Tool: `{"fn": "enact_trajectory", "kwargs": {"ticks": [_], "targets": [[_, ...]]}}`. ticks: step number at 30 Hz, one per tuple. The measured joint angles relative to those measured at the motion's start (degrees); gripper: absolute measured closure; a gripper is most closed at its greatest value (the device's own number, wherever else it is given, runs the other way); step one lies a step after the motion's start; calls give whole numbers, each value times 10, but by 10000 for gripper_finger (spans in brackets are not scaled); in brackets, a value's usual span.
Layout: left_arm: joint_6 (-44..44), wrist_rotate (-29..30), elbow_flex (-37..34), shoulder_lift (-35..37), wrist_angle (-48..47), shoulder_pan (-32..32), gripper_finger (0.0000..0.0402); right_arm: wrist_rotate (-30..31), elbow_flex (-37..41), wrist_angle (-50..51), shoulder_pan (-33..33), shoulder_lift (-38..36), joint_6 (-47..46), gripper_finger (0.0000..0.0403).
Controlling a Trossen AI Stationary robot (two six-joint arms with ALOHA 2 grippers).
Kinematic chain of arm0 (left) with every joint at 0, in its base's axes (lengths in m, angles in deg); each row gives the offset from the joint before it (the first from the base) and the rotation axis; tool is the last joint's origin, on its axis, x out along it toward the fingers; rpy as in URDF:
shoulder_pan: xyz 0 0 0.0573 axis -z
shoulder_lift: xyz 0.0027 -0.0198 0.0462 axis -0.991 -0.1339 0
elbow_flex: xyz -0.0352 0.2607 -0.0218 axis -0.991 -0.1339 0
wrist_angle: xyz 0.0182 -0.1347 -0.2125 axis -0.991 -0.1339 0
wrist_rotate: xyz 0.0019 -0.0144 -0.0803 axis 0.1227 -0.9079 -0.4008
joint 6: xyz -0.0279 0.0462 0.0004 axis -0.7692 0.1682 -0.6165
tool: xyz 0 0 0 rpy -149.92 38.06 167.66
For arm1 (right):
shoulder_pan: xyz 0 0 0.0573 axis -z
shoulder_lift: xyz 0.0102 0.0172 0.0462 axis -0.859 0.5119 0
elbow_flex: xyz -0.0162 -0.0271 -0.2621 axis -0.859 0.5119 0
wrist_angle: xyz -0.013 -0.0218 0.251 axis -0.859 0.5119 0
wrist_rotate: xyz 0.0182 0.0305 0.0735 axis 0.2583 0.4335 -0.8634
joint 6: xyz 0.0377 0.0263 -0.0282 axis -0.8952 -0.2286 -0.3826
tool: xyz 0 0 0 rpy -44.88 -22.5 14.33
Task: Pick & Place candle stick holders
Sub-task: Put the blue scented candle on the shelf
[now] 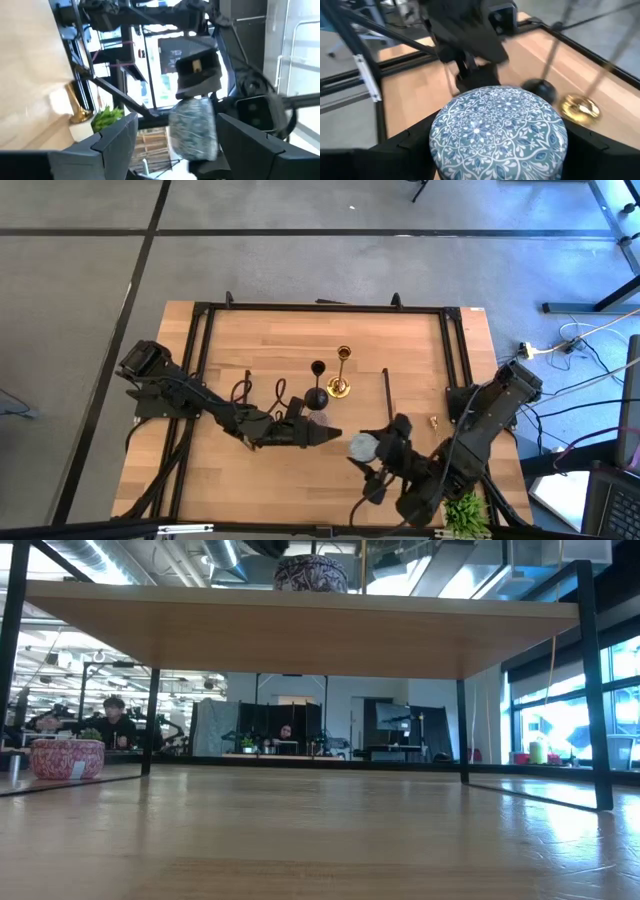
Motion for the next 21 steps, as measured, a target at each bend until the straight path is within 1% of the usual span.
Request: {"fn": "enact_trajectory", "kwargs": {"ticks": [6, 11, 13, 16, 18, 21], "targets": [[19, -3, 0, 26, 1, -4, 137, 38, 0, 98, -32, -2, -143, 108], [84, -3, 0, 82, -7, 9, 137, 76, 0, 133, -48, -1, -224, 108], [114, 11, 0, 115, -26, 16, 137, 89, 11, 126, -49, -1, -245, 108], [162, 39, 0, 172, -77, 29, 137, 92, 42, 106, -44, -1, -283, 108], [184, 60, 0, 215, -119, 38, 137, 90, 69, 77, -36, -1, -303, 108], [215, 97, 0, 276, -185, 55, 137, 82, 106, 13, -20, 0, -307, 108]]}}
